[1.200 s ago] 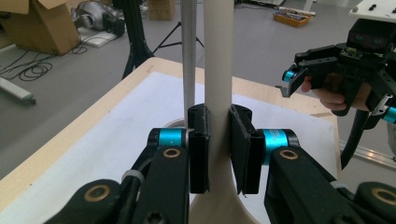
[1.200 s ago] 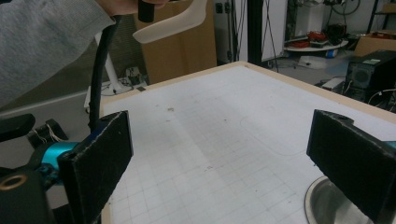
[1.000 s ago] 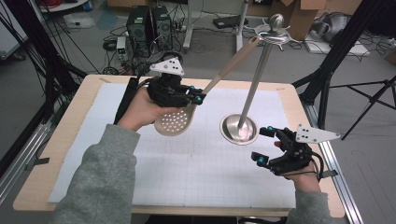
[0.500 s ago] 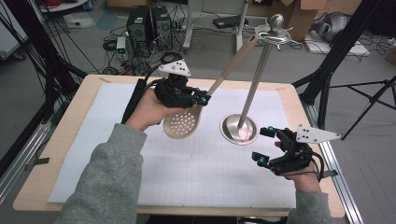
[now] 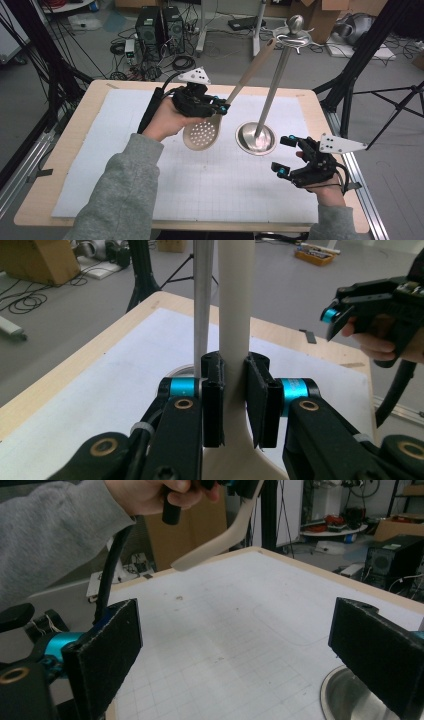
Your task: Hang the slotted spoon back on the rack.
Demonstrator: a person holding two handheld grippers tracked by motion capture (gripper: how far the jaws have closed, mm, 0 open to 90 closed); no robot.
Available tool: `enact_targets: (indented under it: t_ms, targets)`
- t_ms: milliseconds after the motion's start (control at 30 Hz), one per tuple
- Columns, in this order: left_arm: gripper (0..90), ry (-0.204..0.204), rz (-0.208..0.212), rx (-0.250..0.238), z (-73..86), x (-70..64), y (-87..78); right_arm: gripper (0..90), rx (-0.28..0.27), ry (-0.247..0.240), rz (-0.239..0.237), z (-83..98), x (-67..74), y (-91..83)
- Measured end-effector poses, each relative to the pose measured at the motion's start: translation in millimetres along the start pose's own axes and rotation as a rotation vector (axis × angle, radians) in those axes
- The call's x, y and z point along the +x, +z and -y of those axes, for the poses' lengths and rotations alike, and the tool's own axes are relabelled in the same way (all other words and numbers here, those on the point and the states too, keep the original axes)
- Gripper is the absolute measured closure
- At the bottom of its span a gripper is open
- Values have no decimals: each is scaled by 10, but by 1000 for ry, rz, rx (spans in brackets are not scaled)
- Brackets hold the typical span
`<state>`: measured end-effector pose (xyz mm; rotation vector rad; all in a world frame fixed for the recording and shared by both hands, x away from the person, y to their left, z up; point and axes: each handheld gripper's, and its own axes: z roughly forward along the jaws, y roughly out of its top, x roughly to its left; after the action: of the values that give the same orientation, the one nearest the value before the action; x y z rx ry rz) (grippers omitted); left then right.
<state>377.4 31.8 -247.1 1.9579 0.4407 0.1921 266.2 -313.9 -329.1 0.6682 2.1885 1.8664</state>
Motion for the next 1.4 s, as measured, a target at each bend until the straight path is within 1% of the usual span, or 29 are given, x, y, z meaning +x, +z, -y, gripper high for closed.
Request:
enact_targets:
  t_ms: [67, 133, 200, 267, 300, 333, 367, 467, 667, 767, 833, 1000, 1067, 1133, 1200, 1233, 1367, 1400]
  targets:
    - [780, -6, 5, -4, -1, 2, 31, 60, -7, -3, 1, -1, -4, -8]
    - [780, 3, -4, 5, -3, -3, 53, 60, -3, -3, 1, 3, -8, -9]
    - [780, -3, -5, 1, 4, -12, 76, 61, 1, -1, -3, 4, -6, -6]
    - [780, 6, -6, 7, 3, -3, 83, 60, -3, 3, 3, 2, -5, -13]
    - [780, 3, -6, 5, 5, -1, 93, 60, -4, -2, 3, 1, -10, -20]
    - [780, 5, -6, 7, 6, 2, 100, 60, -6, 4, 5, -1, -5, -27]
    - [780, 0, -3, 3, 8, 0, 115, 60, -11, -4, 6, -2, -12, -31]
    - [780, 0, -4, 5, 11, 3, 161, 60, -10, 2, 6, -1, -12, -37]
    - [779, 0, 4, 16, 6, -10, 255, 60, -9, 0, 6, 5, -14, -32]
    - [779, 2, -2, 26, -1, -2, 279, 60, -16, 0, 6, 1, -15, -40]
    - [779, -2, -3, 21, -2, -3, 308, 60, -13, 4, 3, 2, -14, -40]
    - [777, 9, -1, 32, -12, -7, 381, 60, -14, 3, 2, 3, -16, -48]
    - [778, -2, -4, 25, -12, -5, 406, 60, -16, 6, 6, 7, -20, -56]
    - [777, 7, -5, 28, -14, 6, 426, 60, -17, 8, 8, 10, -22, -62]
    - [777, -1, -1, 23, -14, -1, 450, 61, -17, 7, 7, 10, -24, -66]
    - [777, 4, 0, 30, -16, 2, 454, 60, -19, 7, 8, 10, -24, -66]
    - [776, 3, 0, 32, -24, -7, 499, 60, -19, 10, 7, 10, -22, -69]
    - [776, -11, 1, 22, -23, -14, 514, 60, -19, 12, 8, 10, -20, -72]
